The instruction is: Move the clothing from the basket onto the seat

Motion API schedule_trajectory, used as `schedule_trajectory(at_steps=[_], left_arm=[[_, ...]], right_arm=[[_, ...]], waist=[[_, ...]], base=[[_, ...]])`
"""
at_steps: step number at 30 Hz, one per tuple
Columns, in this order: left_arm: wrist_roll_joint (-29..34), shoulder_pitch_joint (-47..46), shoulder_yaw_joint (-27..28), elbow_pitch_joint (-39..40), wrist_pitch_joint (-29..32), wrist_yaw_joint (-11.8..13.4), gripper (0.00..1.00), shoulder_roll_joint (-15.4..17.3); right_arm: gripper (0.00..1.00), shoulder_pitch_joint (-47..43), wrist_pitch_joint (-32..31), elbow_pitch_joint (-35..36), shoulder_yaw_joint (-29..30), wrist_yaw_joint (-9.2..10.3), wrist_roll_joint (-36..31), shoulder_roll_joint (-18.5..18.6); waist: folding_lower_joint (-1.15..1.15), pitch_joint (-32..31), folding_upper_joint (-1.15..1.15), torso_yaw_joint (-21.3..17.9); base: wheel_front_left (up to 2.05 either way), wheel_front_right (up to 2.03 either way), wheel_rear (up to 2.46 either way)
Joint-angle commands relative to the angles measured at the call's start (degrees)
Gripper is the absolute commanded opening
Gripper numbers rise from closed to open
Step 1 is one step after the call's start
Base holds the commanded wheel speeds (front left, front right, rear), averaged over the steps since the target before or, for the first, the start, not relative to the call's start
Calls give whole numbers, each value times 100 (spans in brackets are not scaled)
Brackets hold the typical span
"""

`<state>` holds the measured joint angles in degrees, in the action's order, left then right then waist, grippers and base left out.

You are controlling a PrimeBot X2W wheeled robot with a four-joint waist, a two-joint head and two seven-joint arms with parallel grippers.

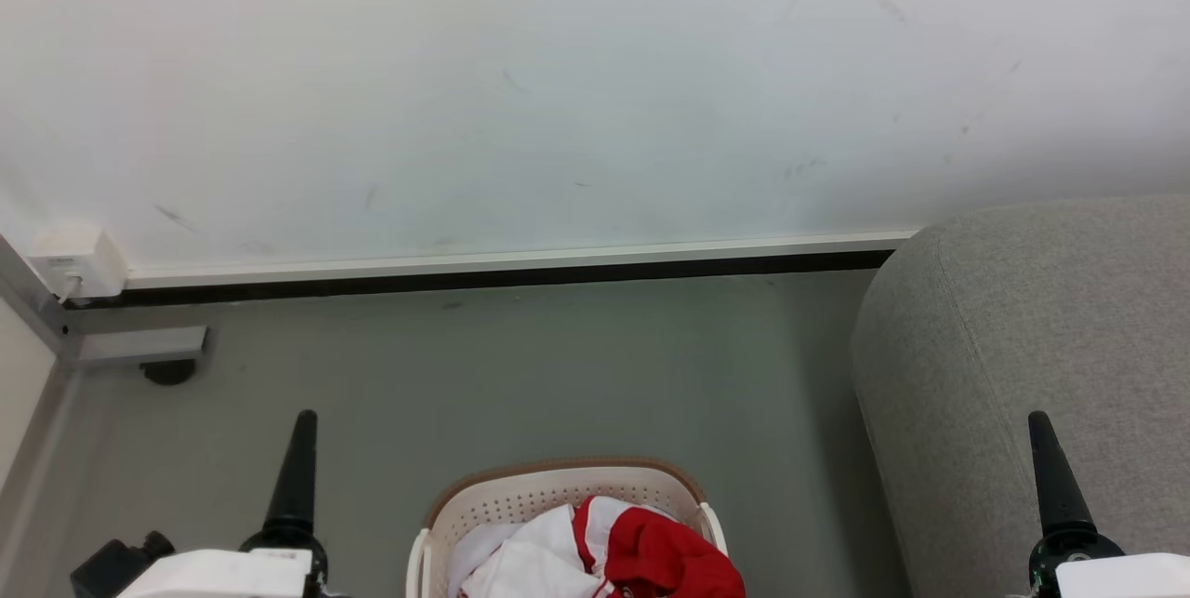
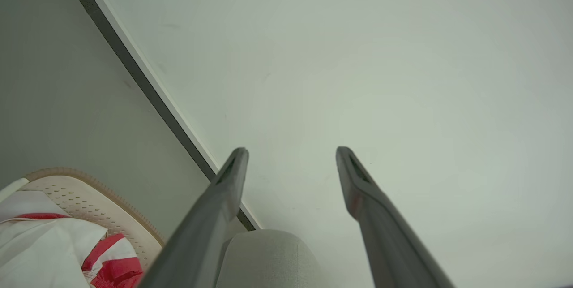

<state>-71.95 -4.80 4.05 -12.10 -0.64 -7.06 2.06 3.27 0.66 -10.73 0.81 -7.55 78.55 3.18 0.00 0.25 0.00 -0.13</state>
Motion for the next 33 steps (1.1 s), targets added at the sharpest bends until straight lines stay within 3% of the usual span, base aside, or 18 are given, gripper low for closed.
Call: schedule_trajectory(at_steps=[1,14,23,33], left_arm=[[356,-147,-19,160,-70,-27,100,51],[2005,-117,-187,344,-323,196,100,61],[3187,-98,-340,352,-512,452,100,70],[3861,-117,-484,242,-664,515,100,109]], right_arm=[[100,32,69,130,-38,3,-286,63],[100,-35,320,138,-46,4,-1714,24],[100,-39,506,109,-22,5,-3053,-12],[100,-35,663,-150,-23,6,-3877,-27]], waist=[[0,2,0,6],[0,-3,0,24],[0,-3,0,39],[0,-12,0,51]], base=[[0,0,0],[0,0,0],[0,0,0],[0,0,0]])
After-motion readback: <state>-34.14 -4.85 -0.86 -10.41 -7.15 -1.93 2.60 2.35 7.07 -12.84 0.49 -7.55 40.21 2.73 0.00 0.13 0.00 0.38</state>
